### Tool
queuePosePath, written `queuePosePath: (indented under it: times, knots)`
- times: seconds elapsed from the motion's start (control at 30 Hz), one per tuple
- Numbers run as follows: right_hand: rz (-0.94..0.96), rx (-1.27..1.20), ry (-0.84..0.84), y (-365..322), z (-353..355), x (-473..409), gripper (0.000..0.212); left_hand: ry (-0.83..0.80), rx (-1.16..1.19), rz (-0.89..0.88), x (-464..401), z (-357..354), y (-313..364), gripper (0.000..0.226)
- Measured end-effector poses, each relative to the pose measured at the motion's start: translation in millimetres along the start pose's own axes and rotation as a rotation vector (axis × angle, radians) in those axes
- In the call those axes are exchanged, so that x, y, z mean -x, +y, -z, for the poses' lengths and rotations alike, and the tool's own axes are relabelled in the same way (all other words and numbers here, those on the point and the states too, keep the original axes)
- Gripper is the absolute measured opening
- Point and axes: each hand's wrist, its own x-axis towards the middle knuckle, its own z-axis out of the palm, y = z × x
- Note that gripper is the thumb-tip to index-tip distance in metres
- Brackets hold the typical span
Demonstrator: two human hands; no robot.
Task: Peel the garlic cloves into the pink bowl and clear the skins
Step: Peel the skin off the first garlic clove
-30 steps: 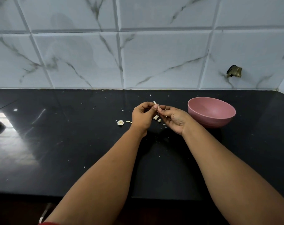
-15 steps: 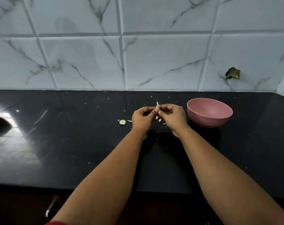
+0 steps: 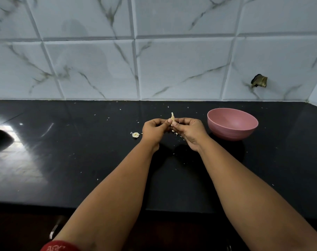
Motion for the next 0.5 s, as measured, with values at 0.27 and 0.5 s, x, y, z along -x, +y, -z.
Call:
queuePosePath:
  times: [0.27, 0.5]
  knots:
    - [0.032, 0.055, 0.049, -1.1, 0.2, -3.9, 0.011, 0.010, -0.150, -0.093, -1.3, 0.5, 0.0, 0.012]
    - [0.323, 0.505, 0.108, -3.9, 1.9, -4.0, 0.014, -0.037, -0.194, -0.156, -7.5, 4.1, 0.9, 0.008]
